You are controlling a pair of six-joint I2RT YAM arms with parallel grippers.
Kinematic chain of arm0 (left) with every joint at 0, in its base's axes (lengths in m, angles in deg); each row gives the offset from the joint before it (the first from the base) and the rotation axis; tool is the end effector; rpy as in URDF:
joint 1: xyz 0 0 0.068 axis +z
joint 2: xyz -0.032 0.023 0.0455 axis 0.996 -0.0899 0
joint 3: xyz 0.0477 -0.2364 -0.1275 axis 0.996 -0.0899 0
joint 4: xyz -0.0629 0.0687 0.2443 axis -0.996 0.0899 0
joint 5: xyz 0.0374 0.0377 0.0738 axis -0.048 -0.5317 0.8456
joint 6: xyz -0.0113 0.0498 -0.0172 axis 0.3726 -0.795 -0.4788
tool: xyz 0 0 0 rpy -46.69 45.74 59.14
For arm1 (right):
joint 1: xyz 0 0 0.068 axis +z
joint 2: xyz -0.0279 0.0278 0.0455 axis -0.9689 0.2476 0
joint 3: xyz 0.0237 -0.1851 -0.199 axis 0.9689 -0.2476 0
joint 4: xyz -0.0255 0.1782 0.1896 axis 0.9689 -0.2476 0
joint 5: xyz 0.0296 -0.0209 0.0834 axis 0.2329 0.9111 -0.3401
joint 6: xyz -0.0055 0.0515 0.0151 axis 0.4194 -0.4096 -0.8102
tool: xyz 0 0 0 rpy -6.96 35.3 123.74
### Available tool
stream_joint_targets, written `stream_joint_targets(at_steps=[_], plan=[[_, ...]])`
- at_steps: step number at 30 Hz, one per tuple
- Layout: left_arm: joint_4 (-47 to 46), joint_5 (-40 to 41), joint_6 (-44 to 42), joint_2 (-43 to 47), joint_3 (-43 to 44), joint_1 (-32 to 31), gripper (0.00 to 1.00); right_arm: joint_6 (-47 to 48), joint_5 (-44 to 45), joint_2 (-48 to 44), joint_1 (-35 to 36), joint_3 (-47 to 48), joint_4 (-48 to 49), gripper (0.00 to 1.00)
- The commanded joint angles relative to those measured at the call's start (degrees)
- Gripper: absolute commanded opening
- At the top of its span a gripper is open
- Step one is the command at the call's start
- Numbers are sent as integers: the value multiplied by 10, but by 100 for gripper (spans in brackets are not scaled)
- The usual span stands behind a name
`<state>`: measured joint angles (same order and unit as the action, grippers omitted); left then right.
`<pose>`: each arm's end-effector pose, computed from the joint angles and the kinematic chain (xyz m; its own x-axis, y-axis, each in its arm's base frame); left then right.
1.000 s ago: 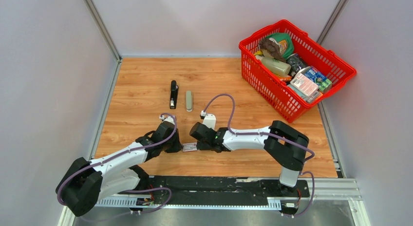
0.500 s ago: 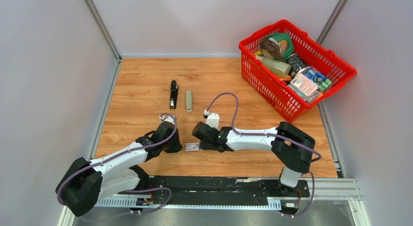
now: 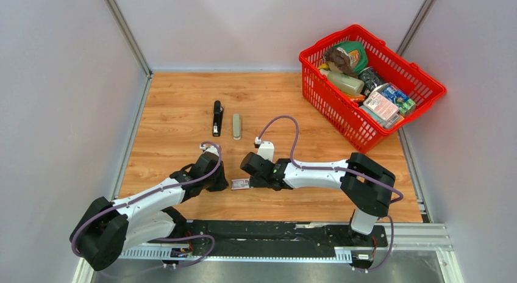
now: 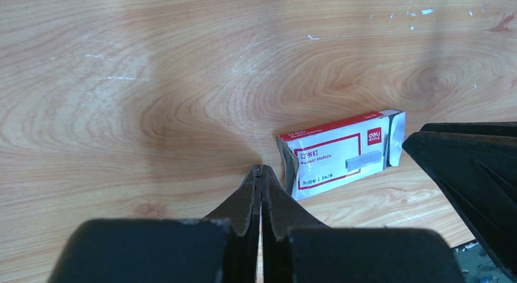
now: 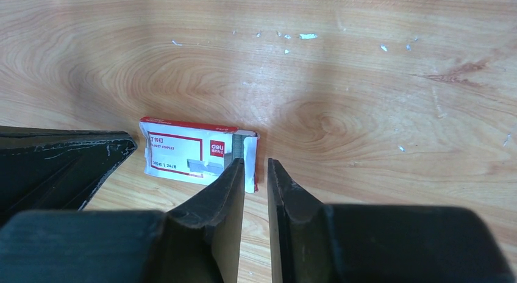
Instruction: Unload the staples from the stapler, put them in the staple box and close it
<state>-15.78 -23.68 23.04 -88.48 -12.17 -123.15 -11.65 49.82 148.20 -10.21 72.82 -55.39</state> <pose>0.1435 -0.1112 0.1474 -0.8635 -0.1823 -0.4702 0.0155 0.9223 -0.3860 0.1522 0.3052 0.1671 -0.8595 0.0117 -0.5109 -0.1352 0.9589 0.2493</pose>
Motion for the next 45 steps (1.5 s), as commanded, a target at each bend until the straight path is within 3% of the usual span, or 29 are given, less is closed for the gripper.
stream_joint_targets(at_steps=[1, 45], plan=[[17, -5, 5, -12, -12, -7, 0, 2, -1, 0, 0, 4, 26, 23], [17, -6, 5, -18, -10, -12, 0, 16, -13, 48, 2, 30, 31, 28]])
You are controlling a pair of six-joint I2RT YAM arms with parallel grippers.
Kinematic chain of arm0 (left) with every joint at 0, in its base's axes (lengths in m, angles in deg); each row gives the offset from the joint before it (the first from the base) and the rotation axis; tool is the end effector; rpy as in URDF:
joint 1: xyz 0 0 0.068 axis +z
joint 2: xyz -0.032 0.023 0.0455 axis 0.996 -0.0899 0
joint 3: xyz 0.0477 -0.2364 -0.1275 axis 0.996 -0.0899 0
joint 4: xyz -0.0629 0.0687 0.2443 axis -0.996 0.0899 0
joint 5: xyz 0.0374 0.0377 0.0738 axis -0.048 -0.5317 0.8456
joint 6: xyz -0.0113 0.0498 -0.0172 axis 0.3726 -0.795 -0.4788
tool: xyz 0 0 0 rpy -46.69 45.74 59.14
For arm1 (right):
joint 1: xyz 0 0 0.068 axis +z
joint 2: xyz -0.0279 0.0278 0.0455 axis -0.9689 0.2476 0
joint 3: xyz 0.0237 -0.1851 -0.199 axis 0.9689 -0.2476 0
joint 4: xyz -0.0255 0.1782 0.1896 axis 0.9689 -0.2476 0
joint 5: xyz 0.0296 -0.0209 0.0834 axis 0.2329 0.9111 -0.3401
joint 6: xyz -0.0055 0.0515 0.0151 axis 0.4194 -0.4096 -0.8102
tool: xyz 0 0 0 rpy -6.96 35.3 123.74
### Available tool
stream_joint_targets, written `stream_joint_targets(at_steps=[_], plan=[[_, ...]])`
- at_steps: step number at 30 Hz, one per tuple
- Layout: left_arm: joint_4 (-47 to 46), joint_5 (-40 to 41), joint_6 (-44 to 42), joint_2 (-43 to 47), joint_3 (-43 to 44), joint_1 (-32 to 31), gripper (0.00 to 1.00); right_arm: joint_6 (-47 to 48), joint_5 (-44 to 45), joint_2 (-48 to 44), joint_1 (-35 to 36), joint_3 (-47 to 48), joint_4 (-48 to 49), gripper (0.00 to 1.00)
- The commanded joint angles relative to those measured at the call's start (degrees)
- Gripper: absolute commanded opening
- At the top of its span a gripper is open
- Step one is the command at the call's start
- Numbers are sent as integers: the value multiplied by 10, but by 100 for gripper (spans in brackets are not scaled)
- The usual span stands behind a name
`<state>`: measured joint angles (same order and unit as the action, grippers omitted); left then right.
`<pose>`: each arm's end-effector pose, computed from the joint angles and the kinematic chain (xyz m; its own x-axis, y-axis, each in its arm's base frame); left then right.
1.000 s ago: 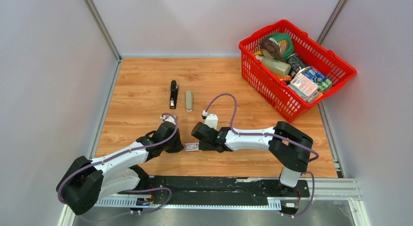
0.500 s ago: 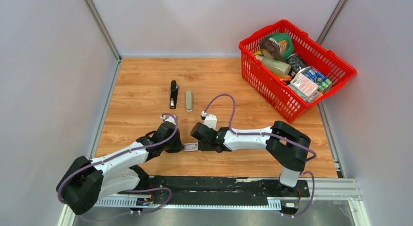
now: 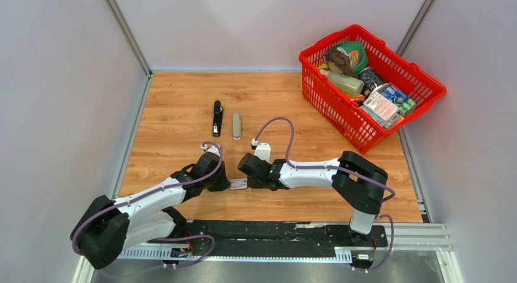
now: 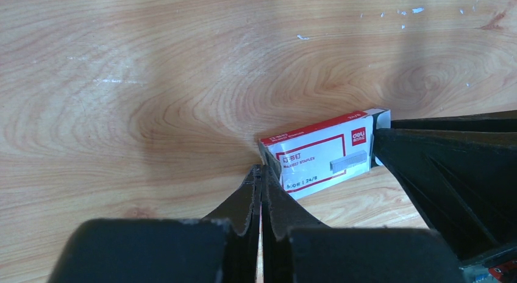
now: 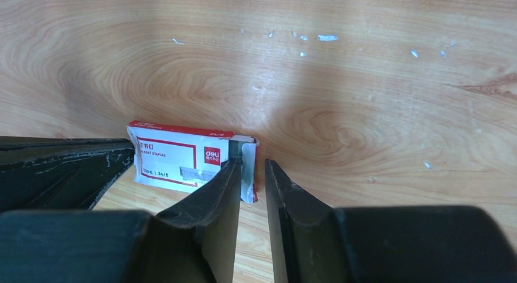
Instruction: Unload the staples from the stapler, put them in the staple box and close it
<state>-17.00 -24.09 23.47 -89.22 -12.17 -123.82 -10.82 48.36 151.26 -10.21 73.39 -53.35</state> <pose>0.1438 -0.1145 0.1467 -0.8652 -0.1799 -0.4681 0.0249 0.9169 -0.3984 0.1548 0.3129 0.1541 -0.8693 -0.0119 -0.4942 -0.1537 0.9566 0.2475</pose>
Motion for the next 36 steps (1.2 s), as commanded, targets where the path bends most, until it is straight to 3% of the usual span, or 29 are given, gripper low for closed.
stream_joint_targets(at_steps=[1, 18, 36], plan=[[30, -2, 0, -11, -9, -5, 0, 8, 0, 22, 3, 24, 14, 29], [13, -8, -6, -28, -15, -5, 0, 39, 25, 75, 5, 57, -52, 40], [5, -10, -5, -28, -21, -5, 0, 52, 37, -27, 5, 52, -82, 41]])
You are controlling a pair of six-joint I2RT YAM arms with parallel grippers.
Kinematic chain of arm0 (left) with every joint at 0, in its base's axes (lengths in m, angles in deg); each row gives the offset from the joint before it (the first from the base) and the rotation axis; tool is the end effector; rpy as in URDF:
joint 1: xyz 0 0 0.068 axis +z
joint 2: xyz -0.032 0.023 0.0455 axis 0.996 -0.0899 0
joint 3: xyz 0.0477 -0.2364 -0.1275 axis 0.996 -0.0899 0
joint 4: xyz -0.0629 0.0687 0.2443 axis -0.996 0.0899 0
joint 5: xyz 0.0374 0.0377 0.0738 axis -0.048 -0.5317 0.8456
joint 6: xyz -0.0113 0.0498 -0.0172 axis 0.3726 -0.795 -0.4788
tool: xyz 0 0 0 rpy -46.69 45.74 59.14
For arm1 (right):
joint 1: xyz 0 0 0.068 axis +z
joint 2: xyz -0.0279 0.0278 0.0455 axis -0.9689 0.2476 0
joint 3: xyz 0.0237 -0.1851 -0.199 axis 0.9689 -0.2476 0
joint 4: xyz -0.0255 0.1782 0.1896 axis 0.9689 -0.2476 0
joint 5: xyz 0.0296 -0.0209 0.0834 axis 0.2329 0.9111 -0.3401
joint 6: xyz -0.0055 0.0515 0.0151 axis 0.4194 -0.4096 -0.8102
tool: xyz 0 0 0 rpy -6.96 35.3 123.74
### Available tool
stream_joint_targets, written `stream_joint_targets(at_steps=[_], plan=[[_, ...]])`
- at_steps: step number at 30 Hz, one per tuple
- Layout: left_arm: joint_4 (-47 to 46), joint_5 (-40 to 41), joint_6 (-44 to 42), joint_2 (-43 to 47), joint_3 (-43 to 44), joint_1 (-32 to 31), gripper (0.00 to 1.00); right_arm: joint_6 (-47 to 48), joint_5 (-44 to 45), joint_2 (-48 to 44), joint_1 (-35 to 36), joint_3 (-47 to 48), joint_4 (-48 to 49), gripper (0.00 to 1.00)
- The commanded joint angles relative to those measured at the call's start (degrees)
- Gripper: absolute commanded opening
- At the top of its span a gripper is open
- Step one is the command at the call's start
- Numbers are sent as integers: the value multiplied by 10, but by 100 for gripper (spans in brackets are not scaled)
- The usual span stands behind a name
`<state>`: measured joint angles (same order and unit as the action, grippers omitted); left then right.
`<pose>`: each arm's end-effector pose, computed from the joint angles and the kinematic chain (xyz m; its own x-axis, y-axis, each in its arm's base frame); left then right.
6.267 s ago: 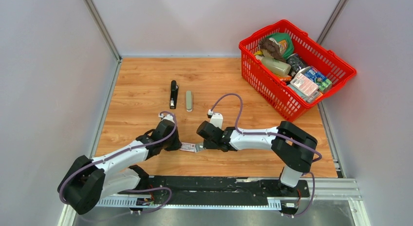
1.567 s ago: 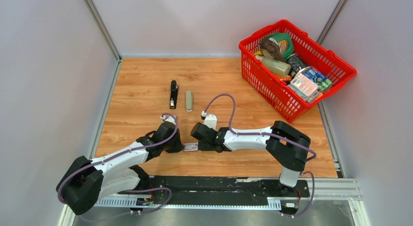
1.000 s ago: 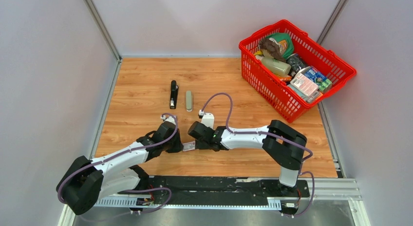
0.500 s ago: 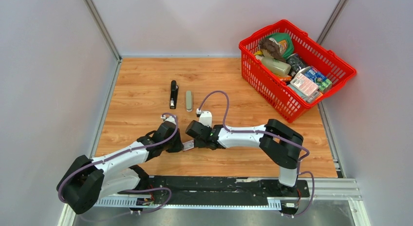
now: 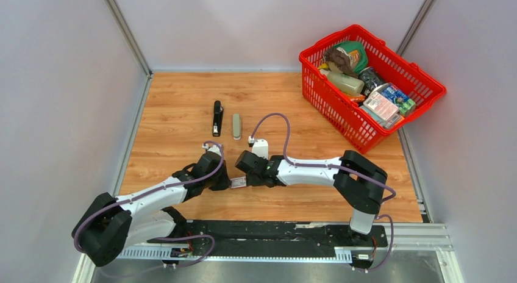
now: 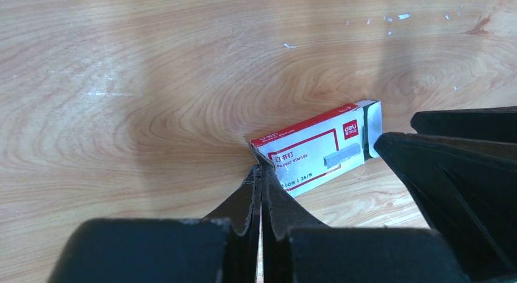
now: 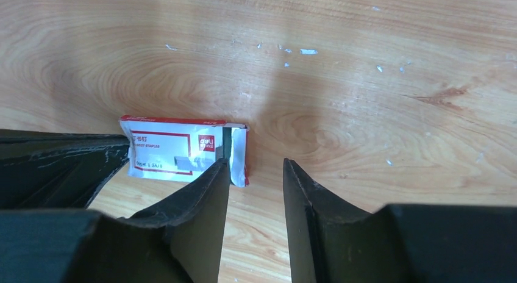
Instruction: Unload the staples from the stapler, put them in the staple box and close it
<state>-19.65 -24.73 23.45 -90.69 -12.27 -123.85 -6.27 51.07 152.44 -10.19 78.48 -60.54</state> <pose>0.1470 -0.1177 0.1451 -0.8622 -0.1819 -0.4728 0.0358 0.9091 -0.4150 0.1592 0.3191 0.1659 -0.8489 -0.1054 -0.5179 -0.2042 0.9692 0.1375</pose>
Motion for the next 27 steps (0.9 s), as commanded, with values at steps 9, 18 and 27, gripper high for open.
stream_joint_targets(at_steps=[9, 18, 27], plan=[[34, -7, -5, -11, -19, -5, 0, 4, 0, -41, -13, -16, 10, 30], [25, -11, -6, -23, -13, -7, 0, 8, -10, -20, -19, -24, 33, 7], [17, -12, -10, -41, -3, -13, 0, 12, -46, 7, -19, -12, 62, 6]])
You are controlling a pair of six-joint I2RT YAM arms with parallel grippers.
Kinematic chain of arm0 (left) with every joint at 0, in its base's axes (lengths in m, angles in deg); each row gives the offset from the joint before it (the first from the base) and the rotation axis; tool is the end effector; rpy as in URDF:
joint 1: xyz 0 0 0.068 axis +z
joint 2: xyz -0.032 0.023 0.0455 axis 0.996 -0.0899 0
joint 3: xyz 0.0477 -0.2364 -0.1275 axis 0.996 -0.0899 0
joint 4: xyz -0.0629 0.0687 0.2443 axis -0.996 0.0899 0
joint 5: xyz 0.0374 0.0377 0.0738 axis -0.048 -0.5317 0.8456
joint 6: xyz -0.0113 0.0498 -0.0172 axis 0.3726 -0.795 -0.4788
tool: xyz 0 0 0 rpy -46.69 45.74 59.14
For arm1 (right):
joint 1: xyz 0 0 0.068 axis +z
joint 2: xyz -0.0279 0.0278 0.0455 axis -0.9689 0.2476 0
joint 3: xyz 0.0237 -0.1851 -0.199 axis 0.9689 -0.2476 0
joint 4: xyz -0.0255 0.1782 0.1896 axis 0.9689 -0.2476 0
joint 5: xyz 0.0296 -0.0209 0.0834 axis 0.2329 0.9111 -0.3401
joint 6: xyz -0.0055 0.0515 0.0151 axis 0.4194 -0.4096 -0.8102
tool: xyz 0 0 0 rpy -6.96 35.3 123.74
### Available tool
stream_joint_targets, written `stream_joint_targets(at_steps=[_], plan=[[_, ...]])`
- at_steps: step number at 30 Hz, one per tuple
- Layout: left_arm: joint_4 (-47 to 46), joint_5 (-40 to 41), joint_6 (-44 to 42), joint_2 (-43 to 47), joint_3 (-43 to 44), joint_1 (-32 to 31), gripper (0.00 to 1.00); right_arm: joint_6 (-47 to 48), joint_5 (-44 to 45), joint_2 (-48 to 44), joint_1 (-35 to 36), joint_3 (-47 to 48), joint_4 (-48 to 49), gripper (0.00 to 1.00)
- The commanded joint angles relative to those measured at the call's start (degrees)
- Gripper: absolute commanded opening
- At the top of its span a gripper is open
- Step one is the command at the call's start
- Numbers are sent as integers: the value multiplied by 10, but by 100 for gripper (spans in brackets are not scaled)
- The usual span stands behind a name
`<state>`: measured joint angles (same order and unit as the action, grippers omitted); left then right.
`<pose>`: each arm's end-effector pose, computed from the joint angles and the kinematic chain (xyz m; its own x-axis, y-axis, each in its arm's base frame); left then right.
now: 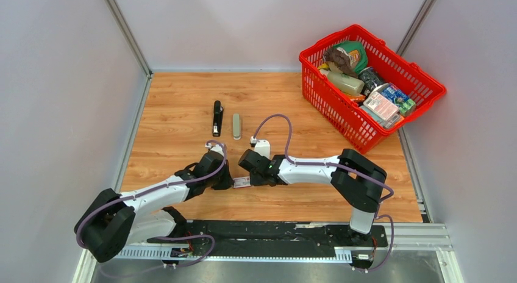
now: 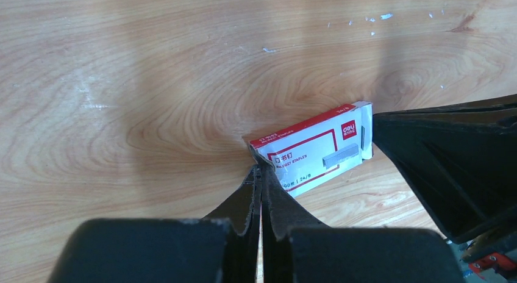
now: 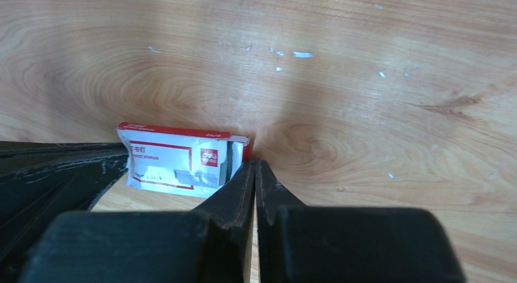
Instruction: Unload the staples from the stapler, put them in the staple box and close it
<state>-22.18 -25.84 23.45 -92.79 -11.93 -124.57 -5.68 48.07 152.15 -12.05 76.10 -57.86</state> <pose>0.1497 -0.1239 0.1436 -0.8662 -0.1699 -0.4700 0.0586 0.8994 -0.4331 0.1661 0.3108 0.1579 -0.8670 -0.0922 -0.4897 -0.1980 0.9656 0.1686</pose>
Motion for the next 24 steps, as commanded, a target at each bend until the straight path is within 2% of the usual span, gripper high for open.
stream_joint_targets(at_steps=[1, 24], plan=[[42, -1, -10, -20, -7, -5, 0, 6, -22, 12, 0, 13, 38, 6], [29, 0, -6, -47, 3, -16, 0, -5, -105, 60, 24, 37, 110, 8]])
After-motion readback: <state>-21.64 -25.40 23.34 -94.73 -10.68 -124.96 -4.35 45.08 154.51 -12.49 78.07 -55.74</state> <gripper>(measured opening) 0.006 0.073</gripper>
